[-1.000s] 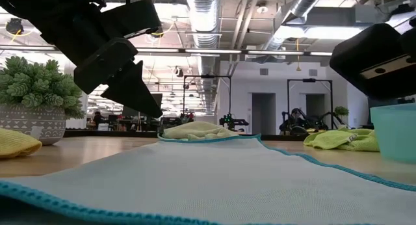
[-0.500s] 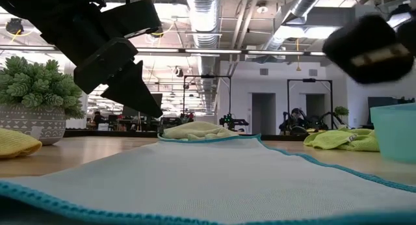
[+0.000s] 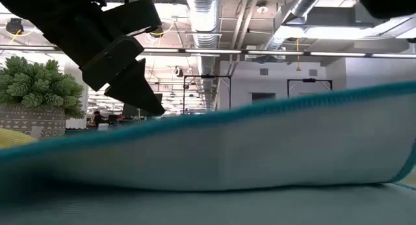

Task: Fold microfiber towels
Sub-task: Fold the blue microfiber cloth

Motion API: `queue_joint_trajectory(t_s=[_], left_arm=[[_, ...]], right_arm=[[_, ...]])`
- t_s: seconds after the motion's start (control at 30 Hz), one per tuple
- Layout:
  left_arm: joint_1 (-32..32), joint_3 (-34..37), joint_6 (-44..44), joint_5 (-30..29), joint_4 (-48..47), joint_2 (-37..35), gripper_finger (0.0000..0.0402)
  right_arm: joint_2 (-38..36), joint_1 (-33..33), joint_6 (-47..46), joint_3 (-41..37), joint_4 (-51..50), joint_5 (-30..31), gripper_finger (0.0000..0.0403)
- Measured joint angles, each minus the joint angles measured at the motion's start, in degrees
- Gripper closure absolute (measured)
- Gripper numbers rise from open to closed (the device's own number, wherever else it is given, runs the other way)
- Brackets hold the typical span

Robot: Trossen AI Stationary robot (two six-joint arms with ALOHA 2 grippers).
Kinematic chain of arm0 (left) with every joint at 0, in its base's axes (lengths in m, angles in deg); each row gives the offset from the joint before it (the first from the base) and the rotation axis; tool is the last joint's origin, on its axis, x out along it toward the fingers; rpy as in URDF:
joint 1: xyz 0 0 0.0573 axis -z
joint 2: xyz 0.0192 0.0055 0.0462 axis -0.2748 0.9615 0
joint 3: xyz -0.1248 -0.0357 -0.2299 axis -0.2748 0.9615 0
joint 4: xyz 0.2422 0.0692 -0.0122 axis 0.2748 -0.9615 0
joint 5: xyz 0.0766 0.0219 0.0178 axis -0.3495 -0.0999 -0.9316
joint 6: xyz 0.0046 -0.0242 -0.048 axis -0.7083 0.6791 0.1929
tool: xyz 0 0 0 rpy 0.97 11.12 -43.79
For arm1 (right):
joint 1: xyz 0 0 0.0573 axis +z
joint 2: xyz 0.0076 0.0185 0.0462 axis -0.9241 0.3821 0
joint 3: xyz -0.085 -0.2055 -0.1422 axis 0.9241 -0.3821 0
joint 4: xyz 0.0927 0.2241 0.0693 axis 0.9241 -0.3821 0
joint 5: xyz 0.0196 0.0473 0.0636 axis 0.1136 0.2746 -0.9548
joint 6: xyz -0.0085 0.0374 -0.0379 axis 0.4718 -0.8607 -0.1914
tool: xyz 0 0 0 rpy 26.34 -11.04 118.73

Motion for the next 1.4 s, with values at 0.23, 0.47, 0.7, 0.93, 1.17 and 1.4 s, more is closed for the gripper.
queue_joint_trajectory(t_s=[0.23,0.47,0.7,0.93,1.17,1.4], left_arm=[[0.02,0.00,0.42,0.07,-0.07,0.00,0.0286],[0.02,0.00,0.57,0.20,-0.42,0.00,0.0248],[0.02,0.00,0.60,0.91,-0.49,0.00,0.0241],[0.00,0.00,0.60,0.94,-0.54,0.00,0.0241],[-0.81,-0.02,3.52,0.99,-4.11,0.00,0.0241],[-1.12,3.65,6.20,1.56,-1.34,-0.04,0.0242]], right_arm=[[0.00,1.75,0.96,2.00,-1.95,1.55,0.0393],[0.00,2.75,2.83,3.35,-2.04,2.10,0.0396],[0.02,2.16,1.87,1.32,-0.86,-6.53,0.0389],[0.02,2.20,5.27,1.72,-2.74,0.00,0.0399],[0.02,5.58,10.35,4.26,-4.41,8.15,0.0397],[0.02,5.18,6.53,2.45,-5.40,0.86,0.0392]])
